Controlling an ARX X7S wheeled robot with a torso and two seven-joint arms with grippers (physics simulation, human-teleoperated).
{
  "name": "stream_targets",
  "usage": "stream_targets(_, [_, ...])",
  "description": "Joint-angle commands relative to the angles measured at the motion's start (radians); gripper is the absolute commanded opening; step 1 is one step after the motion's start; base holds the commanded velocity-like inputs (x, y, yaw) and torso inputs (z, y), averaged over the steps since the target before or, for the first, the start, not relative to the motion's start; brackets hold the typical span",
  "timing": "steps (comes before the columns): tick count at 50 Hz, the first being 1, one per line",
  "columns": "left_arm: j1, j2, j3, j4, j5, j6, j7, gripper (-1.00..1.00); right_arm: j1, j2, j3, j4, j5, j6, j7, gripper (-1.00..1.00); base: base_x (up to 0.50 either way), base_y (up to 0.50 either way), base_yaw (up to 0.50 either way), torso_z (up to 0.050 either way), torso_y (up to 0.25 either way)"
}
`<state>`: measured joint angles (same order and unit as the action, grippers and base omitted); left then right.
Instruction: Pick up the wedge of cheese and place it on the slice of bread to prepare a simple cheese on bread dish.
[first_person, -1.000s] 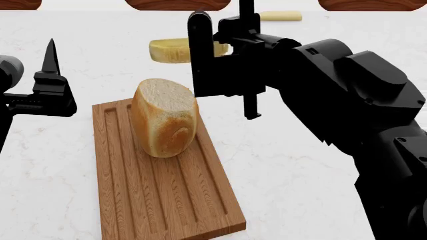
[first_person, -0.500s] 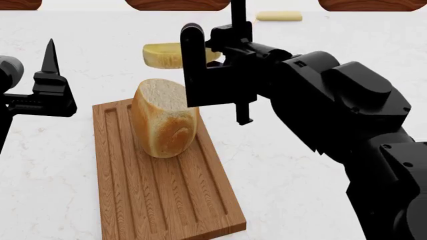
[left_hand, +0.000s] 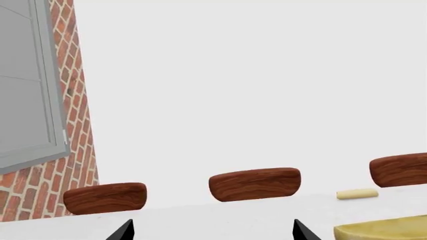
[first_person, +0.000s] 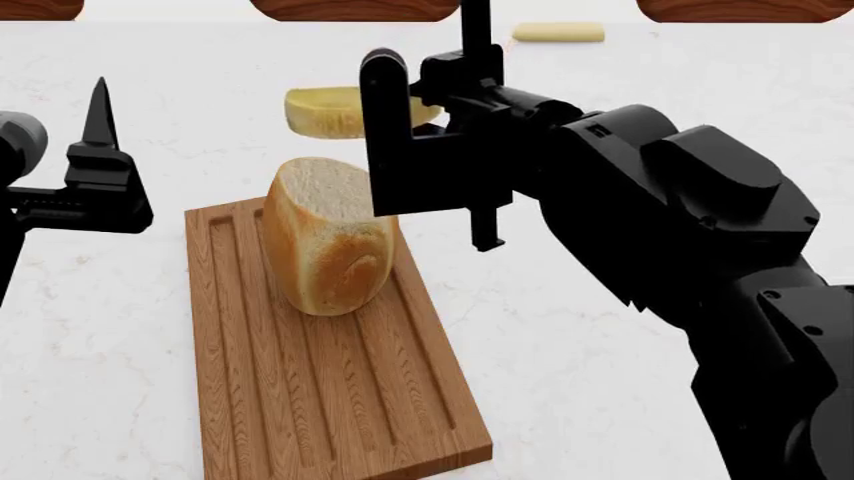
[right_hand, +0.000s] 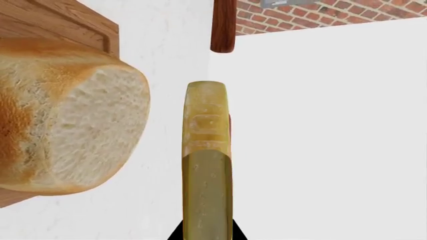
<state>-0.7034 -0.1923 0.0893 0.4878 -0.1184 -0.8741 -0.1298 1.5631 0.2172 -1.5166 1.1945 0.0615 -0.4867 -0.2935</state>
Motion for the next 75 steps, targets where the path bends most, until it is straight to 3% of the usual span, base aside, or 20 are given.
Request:
stream_targets(1, [0.006, -0.002, -0.002, 0.007, -0.003, 0.015, -0.004, 1.00, -0.032, -0.039, 0.015, 0.114, -0.063, -0.075, -0.002, -1.00, 0.00, 0.00, 0.00, 0.000, 0.000])
stream_targets(11, [0.007, -0.006, 0.000, 0.009, -0.009, 0.016, -0.008, 1.00, -0.032, -0.039, 0.015, 0.114, -0.063, -0.075, -0.002, -1.00, 0.00, 0.00, 0.00, 0.000, 0.000])
stream_targets(12, [0.005, -0.005, 0.001, 0.012, -0.010, 0.010, -0.009, 1.00, -0.032, -0.039, 0.015, 0.114, -0.063, -0.075, -0.002, 1.00, 0.00, 0.00, 0.00, 0.000, 0.000])
stream_targets(41, [0.005, -0.015, 0.005, 0.004, -0.028, 0.016, -0.017, 1.00, -0.032, -0.039, 0.015, 0.114, -0.063, -0.075, -0.002, 1.00, 0.00, 0.00, 0.00, 0.000, 0.000])
stream_targets(42, [0.003, -0.014, 0.006, 0.008, -0.029, 0.010, -0.018, 1.00, -0.182, -0.023, 0.165, 0.114, -0.060, -0.225, -0.152, 1.00, 0.00, 0.00, 0.00, 0.000, 0.000])
stream_targets(43, [0.003, -0.014, 0.006, 0.008, -0.030, 0.009, -0.019, 1.00, -0.181, -0.023, 0.203, 0.114, -0.060, -0.296, -0.302, 1.00, 0.00, 0.00, 0.00, 0.000, 0.000])
stream_targets(44, [0.002, -0.015, 0.006, 0.008, -0.032, 0.008, -0.018, 1.00, -0.174, -0.024, 0.209, 0.114, -0.056, -0.308, -0.326, 1.00, 0.00, 0.00, 0.00, 0.000, 0.000])
stream_targets(75, [0.000, -0.024, 0.013, 0.004, -0.048, 0.017, -0.028, 1.00, -0.049, 0.032, 0.271, 0.114, -0.043, -0.386, -0.585, 1.00, 0.00, 0.00, 0.00, 0.000, 0.000])
